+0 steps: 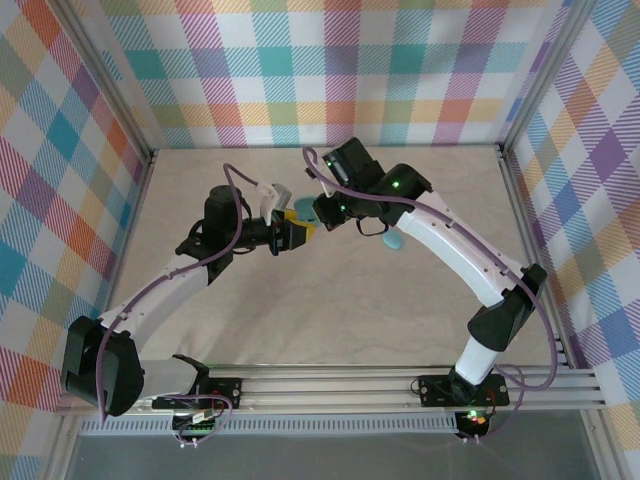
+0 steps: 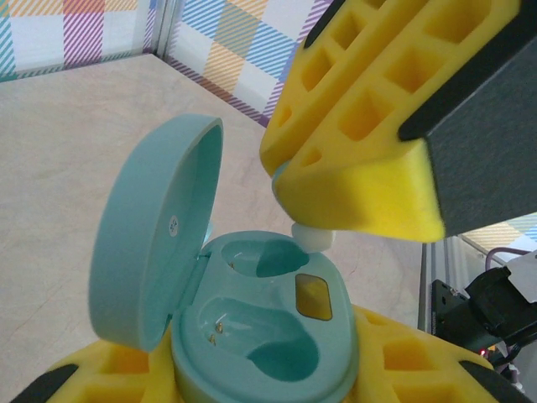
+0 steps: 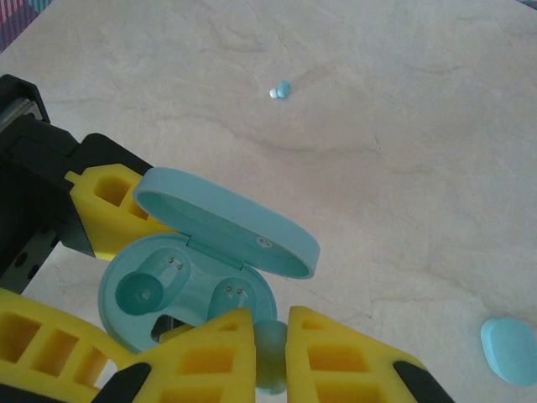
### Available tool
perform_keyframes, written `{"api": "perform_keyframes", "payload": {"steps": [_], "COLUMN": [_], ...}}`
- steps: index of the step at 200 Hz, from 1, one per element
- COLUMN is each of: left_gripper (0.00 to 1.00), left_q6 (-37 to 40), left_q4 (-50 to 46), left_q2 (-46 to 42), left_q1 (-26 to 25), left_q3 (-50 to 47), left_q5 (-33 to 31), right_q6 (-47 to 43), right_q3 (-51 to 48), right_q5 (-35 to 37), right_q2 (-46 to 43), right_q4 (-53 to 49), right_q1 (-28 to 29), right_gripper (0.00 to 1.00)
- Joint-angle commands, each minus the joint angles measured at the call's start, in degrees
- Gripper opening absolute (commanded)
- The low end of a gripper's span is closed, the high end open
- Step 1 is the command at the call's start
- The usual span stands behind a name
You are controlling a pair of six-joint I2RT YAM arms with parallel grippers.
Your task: Insert wireless bluetooth earbuds into charging case
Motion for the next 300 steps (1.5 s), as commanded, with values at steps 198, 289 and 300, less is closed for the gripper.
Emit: {"api": "perform_keyframes", "payload": {"steps": [198,289,300], "left_gripper": [0.12,0.11,0.11], "left_q6": [-2.52,-2.57,-2.57], "left_q4": [5.64,5.47,5.38], "left_q2": [-1.45,-2.77,-2.88], "left_q1": [-0.55,-0.53,-0.55], "left_q3": [-0.45,-1.28,-1.41], "left_q5": [0.76,0.33,0.25], "right_q6": [-0.40,0.61,0.81], "right_q3": [-2.64,-1.96,-1.92], "right_q5": [-7.42,-8.22,-8.41], "right_q2": [3.11,2.61,2.44], "right_q4": [-1.12,-1.03,-1.03], "right_q1": [0.61,0.52,0.52], "right_gripper": [0.19,0.28,0.28]}}
